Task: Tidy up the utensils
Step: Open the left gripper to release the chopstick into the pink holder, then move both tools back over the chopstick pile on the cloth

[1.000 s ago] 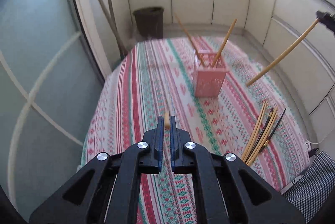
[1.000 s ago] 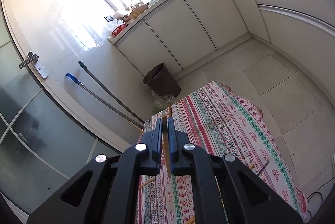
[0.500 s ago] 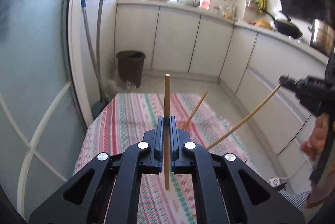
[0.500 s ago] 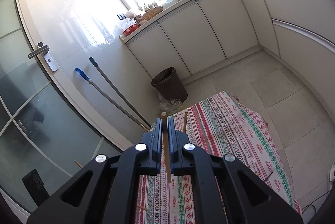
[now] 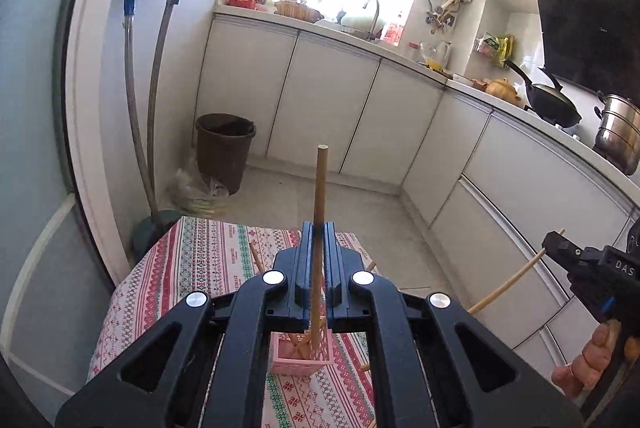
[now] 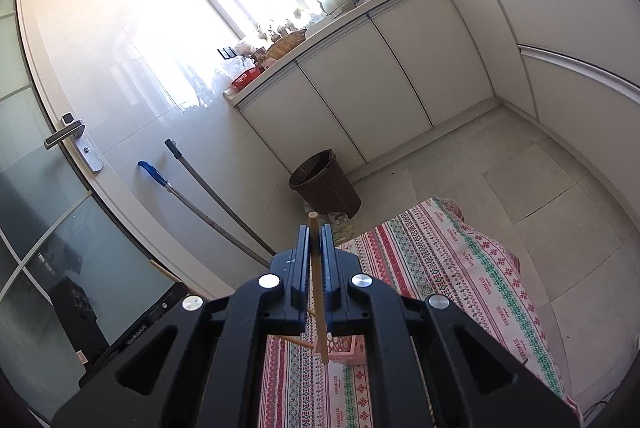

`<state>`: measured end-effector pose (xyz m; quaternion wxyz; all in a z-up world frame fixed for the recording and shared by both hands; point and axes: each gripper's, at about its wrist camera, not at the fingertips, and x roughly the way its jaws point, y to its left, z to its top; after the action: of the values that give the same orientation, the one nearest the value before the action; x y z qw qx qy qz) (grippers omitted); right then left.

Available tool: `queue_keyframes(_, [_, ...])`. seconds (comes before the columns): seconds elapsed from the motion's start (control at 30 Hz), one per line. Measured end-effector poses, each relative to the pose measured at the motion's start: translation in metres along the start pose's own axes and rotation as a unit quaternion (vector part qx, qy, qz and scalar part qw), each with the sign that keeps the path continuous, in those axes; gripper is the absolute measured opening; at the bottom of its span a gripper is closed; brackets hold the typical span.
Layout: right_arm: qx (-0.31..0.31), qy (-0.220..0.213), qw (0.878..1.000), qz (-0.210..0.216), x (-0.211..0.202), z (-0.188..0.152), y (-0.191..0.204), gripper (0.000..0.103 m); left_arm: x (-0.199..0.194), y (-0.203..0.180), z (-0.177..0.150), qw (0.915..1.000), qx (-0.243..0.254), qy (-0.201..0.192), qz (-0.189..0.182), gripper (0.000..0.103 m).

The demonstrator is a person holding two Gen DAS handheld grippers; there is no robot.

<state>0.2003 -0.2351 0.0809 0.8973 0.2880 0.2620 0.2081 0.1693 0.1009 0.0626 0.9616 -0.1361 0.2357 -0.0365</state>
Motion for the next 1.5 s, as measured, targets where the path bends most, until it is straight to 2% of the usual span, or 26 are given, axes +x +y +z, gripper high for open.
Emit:
queue_keyframes(0.1, [0.003, 0.004, 1.0, -0.004, 0.009, 0.002, -0.003, 0.006, 0.026, 0.007, -0.004, 0.9998, -0.011, 0.013, 0.011, 0.004])
queue_keyframes(0.2, [0.007, 0.005, 1.0, -0.007, 0.015, 0.002, -0.005, 0.006, 0.053, 0.019, -0.015, 0.9985, -0.026, 0.048, 0.007, 0.005])
queue_keyframes(0.27, [0.008, 0.006, 1.0, -0.009, 0.017, 0.002, -0.007, 0.006, 0.057, 0.028, -0.02, 0.9977, -0.039, 0.054, 0.015, 0.005])
queue_keyframes(0.47, [0.01, 0.006, 1.0, -0.012, 0.017, 0.001, -0.007, 0.006, 0.033, 0.034, -0.013, 0.9979, -0.047, 0.031, 0.033, 0.005])
queue_keyframes(0.7, [0.001, 0.004, 1.0, -0.027, 0.027, -0.005, -0.003, 0.006, 0.019, 0.039, -0.031, 0.9952, -0.047, 0.049, 0.071, 0.008])
queue_keyframes(0.87, [0.001, 0.002, 0.999, -0.036, 0.042, -0.009, 0.0, 0.006, 0.009, 0.048, -0.038, 0.9927, -0.037, 0.048, 0.104, 0.008])
queue_keyframes(1.07, [-0.002, 0.004, 0.999, -0.041, 0.061, -0.014, 0.01, 0.006, -0.005, 0.059, -0.031, 0.9928, -0.043, 0.03, 0.107, 0.008])
queue_keyframes(1.37, [-0.011, 0.024, 0.998, -0.054, 0.111, -0.035, 0.018, 0.006, -0.008, 0.064, -0.029, 0.9931, -0.047, 0.031, 0.103, 0.01])
queue_keyframes(1.47, [-0.009, 0.045, 0.998, -0.051, 0.132, -0.047, 0.013, 0.012, -0.003, 0.065, -0.032, 0.993, -0.05, 0.039, 0.1, 0.01])
queue_keyframes(1.5, [-0.009, 0.051, 0.997, -0.05, 0.136, -0.051, 0.012, 0.019, -0.002, 0.066, -0.032, 0.9932, -0.052, 0.041, 0.097, 0.01])
